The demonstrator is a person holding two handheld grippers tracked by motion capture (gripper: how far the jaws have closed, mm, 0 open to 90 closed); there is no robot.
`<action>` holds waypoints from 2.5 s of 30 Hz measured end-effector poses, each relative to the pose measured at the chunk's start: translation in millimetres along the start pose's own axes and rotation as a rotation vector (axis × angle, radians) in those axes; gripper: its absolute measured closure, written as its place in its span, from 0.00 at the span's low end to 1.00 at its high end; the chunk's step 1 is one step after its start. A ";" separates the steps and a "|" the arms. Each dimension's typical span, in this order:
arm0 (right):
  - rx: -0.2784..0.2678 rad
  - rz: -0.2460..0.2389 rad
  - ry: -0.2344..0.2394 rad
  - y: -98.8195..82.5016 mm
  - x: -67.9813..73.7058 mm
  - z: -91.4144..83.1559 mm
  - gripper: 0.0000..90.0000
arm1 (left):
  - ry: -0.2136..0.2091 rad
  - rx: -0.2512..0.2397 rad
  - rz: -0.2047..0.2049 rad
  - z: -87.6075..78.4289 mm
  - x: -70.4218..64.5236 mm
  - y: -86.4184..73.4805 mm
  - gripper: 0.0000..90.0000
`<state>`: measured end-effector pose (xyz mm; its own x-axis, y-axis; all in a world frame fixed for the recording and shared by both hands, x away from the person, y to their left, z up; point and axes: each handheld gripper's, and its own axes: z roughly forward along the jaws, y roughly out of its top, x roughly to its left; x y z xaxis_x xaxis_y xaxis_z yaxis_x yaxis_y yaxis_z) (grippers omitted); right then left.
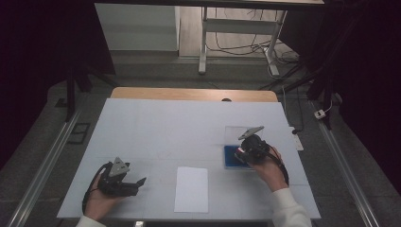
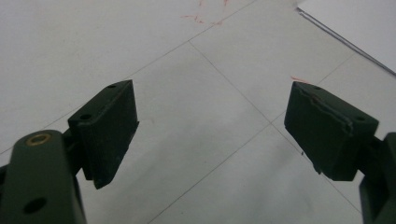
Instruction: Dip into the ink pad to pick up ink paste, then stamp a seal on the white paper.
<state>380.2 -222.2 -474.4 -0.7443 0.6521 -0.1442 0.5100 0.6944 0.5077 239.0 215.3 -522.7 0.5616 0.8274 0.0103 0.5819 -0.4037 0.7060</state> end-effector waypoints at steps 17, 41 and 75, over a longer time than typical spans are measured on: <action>-0.035 0.011 0.024 -2.0 -3.1 -5.2 0.78 | 0.001 0.000 -0.003 0.8 1.8 -0.4 0.20; -0.218 0.073 0.113 -1.5 -6.7 -33.8 0.78 | -0.001 -0.008 -0.005 -0.7 2.9 -0.6 0.20; -0.312 -0.030 0.238 20.2 31.2 -51.8 0.78 | 0.002 -0.004 0.003 1.4 1.2 1.9 0.20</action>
<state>345.0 -203.6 -424.7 -0.8547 0.5188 0.0201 0.3586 0.5619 0.7454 241.6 215.0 -522.3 0.5623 0.8268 0.0142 0.5777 -0.4051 0.7086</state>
